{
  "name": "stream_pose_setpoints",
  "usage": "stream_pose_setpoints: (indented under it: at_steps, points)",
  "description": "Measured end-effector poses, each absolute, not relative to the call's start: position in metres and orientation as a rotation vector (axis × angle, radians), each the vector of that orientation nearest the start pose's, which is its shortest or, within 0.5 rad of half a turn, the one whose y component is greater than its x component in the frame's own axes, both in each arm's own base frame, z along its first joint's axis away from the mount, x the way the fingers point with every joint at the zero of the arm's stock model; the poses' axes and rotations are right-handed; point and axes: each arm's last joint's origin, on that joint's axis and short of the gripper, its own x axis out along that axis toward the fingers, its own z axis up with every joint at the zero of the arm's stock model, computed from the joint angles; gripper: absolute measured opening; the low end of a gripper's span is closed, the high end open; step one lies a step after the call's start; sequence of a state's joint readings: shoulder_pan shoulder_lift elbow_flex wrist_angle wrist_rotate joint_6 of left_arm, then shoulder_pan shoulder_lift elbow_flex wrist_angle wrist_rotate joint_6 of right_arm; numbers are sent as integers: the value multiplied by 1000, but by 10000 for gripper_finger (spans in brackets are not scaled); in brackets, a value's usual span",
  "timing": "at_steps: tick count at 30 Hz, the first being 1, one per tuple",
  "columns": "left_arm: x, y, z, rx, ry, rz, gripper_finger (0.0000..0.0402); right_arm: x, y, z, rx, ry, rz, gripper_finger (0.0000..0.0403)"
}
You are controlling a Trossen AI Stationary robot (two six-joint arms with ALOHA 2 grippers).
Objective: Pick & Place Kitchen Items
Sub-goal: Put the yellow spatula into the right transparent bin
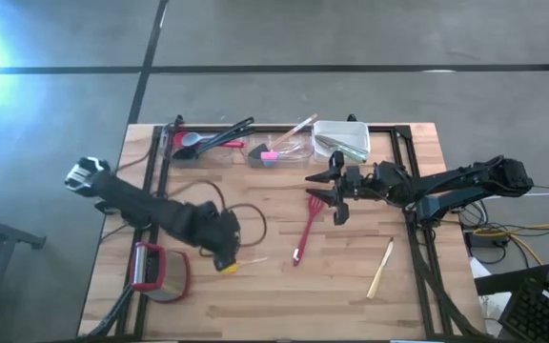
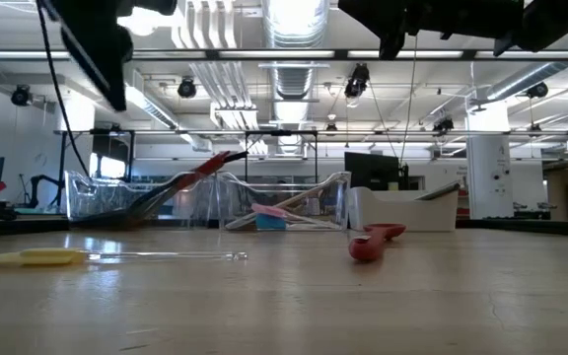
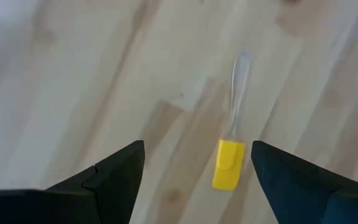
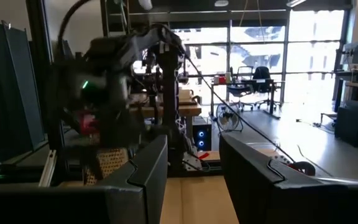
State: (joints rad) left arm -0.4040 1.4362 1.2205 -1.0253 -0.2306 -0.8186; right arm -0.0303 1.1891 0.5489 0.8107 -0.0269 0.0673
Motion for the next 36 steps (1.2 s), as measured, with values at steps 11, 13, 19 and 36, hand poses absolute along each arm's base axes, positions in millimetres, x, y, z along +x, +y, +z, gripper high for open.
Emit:
stream_pose_setpoints:
  at_steps: [11,13,19,36]
  points:
    - [269,-141,213,-375,1306,531,300,250,-7,260,73,-92,0,128]
    - [270,-147,205,-396,1339,544,300,250,-7,258,82,-73,0,128]
    - [274,-158,192,-457,1392,501,300,250,-7,258,115,-70,2,136]
    - [281,-162,180,-461,1426,430,300,250,-7,258,121,-71,3,125]
